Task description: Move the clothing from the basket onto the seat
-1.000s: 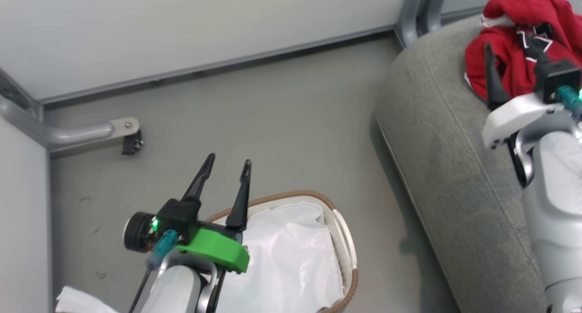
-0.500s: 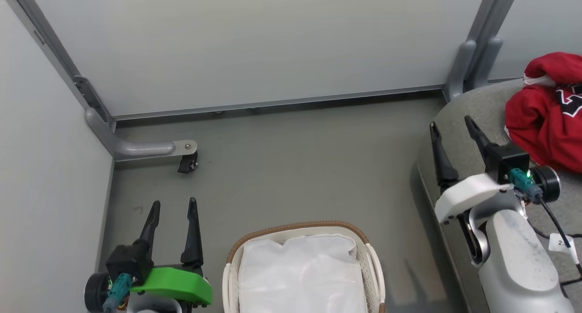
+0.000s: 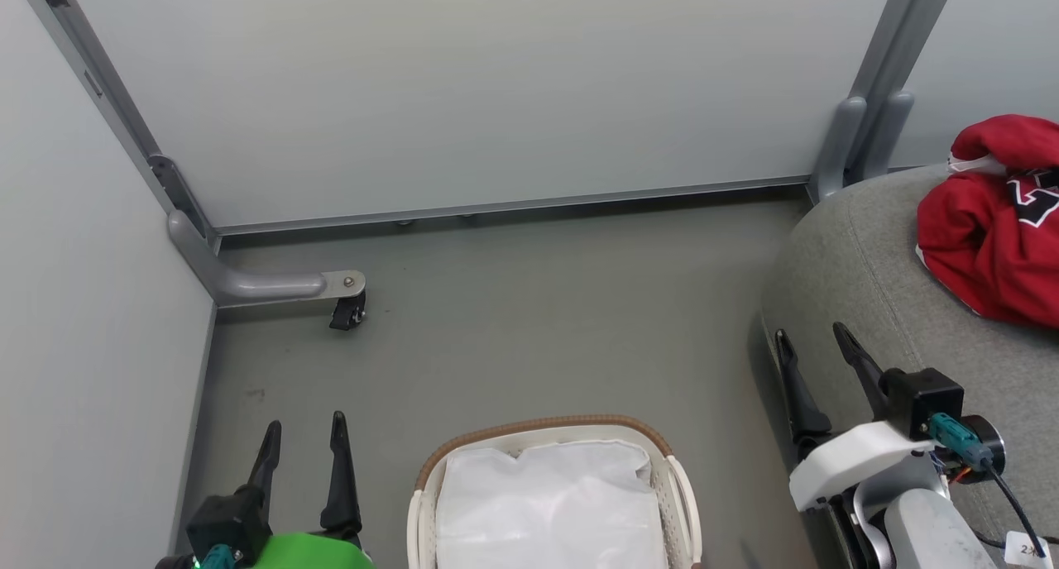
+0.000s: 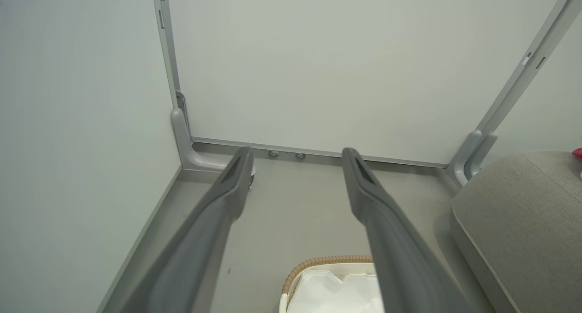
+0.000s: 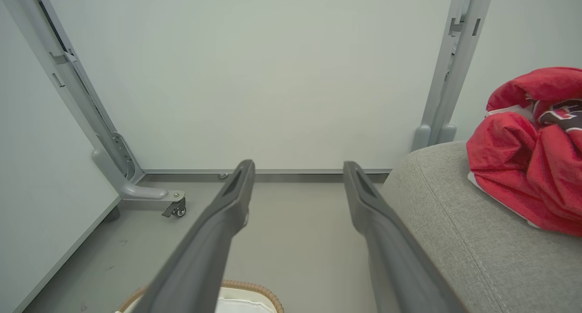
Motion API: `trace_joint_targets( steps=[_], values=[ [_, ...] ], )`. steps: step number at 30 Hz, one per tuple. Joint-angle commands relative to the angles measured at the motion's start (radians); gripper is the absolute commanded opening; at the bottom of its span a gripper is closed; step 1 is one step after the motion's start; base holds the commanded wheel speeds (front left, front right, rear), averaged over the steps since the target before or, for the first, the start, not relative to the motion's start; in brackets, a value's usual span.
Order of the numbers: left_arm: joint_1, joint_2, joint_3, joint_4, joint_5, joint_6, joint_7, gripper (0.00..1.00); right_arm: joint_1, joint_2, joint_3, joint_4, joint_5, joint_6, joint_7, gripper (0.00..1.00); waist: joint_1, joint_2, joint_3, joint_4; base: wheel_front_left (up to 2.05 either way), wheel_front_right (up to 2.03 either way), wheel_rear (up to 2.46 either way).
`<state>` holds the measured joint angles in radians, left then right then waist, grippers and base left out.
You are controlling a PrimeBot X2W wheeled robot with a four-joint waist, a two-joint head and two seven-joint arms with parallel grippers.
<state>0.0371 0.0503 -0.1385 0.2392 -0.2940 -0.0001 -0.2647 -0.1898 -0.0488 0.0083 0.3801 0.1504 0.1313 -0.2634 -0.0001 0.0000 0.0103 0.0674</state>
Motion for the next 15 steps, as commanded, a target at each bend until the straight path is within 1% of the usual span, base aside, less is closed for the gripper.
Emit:
trace_joint_targets(
  steps=[1,6,15],
  values=[
    [0.022,0.0,0.003,-0.002,0.002,0.004,0.001,1.0,0.026,-0.004,-0.007,-0.01,0.0,-0.001,-0.002,1.0,0.0001,0.0,-0.005,-0.004,0.0,0.0,0.0],
    [0.039,0.001,0.003,-0.005,-0.01,0.009,0.001,1.0,0.063,-0.003,-0.001,-0.027,-0.022,-0.001,-0.002,1.0,0.0001,0.0,-0.009,-0.008,0.0,0.0,0.0],
    [0.028,0.001,-0.005,-0.001,-0.004,0.008,0.001,1.0,0.055,-0.004,0.014,-0.037,-0.03,-0.001,-0.002,1.0,0.0001,0.0,-0.015,-0.009,0.0,0.0,0.0]
  ],
)
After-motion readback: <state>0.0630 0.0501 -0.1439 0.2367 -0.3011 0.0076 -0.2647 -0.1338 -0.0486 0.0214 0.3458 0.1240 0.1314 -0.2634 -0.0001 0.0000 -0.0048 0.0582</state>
